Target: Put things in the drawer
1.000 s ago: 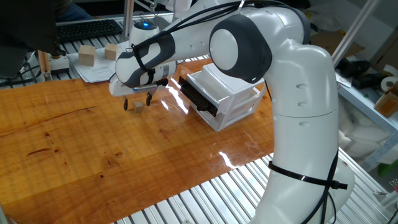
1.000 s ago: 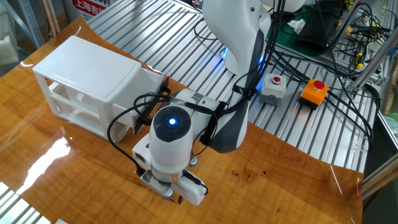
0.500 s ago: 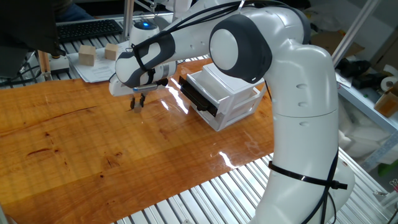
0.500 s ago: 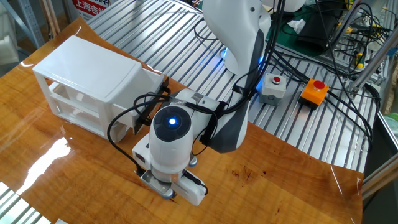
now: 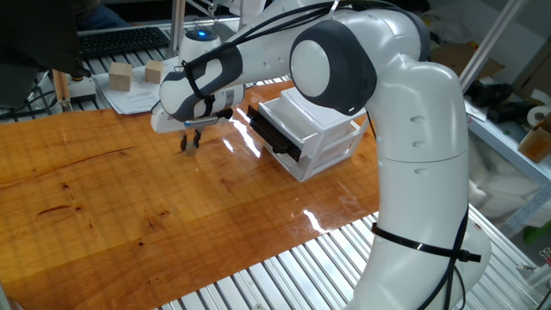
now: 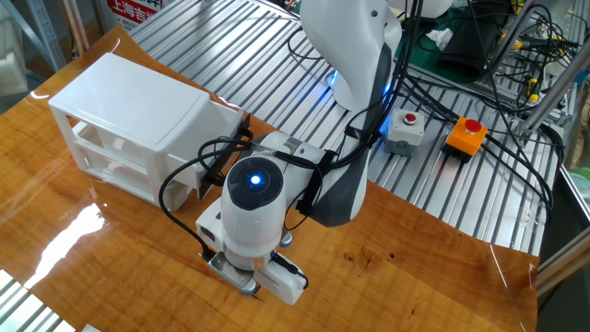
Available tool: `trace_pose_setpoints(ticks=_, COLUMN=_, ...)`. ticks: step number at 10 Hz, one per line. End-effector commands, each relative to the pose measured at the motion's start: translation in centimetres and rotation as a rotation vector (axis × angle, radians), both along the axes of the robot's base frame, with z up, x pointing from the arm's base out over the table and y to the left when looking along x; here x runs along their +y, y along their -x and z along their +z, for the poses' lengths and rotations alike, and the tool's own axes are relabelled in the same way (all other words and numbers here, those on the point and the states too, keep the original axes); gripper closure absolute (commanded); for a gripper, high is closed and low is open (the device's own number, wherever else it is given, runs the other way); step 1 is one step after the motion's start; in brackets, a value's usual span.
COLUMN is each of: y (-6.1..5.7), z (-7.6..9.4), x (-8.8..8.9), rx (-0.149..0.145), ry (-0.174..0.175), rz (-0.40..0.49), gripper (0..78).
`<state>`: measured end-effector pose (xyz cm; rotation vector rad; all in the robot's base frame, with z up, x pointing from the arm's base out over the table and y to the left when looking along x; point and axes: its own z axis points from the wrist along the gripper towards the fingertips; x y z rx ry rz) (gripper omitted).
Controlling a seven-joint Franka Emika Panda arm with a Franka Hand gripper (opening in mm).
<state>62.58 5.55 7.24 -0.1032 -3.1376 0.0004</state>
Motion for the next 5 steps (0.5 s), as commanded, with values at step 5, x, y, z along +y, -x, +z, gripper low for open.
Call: trace_pose_setpoints(ticks=5, y=0.5, z=2.8, x=0.0, rx=0.014, ry=0.017, rz=-0.036, gripper=76.3)
